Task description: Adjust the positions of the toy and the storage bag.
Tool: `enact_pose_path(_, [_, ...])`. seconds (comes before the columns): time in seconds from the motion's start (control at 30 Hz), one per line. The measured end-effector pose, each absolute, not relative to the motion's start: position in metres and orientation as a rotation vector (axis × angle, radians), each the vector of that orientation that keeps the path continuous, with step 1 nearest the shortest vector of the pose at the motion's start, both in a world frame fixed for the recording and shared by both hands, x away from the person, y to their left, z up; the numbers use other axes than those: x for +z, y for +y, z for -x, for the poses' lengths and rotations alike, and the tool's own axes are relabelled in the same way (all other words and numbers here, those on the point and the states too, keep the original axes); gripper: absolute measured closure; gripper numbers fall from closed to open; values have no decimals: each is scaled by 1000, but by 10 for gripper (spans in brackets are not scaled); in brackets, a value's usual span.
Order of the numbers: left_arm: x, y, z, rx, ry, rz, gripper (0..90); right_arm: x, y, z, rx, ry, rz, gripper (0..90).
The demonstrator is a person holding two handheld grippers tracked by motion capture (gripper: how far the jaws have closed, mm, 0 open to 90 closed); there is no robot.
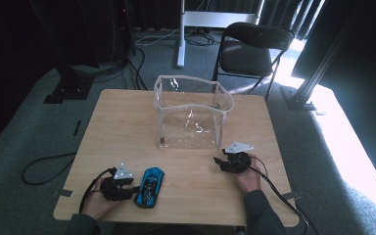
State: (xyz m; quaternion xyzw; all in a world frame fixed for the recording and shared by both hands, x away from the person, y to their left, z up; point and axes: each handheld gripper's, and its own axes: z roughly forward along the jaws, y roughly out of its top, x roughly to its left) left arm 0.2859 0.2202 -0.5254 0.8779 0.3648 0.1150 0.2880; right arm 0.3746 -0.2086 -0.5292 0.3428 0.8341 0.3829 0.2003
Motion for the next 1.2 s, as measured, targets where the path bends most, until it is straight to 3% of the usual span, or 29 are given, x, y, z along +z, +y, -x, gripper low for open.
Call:
enact_pose_path(0.1, [-526, 216, -286, 313, 965, -2349, 587, -530, -209, -375, 1077, 2330, -959, 463])
enact_pose_path(0.3, [-525, 221, -289, 272, 947, -2359, 498, -530, -209, -374, 1073, 2333, -957, 462])
enact_pose_path(0.57, [-525, 227, -276, 250, 907, -2382, 465, -529, -211, -374, 1091, 2319, -968, 459])
enact_pose_path(0.77, [-525, 222, -274, 244, 876, -2377, 514, -530, -211, -374, 1091, 2320, -964, 459])
enact_pose_path(1.03, [-526, 196, -270, 190, 806, -2377, 525, -529, -211, -374, 1107, 2312, -972, 458])
enact_pose_path(1.2, [-528, 158, -274, 148, 778, -2350, 508, -529, -212, -372, 1109, 2308, -981, 457])
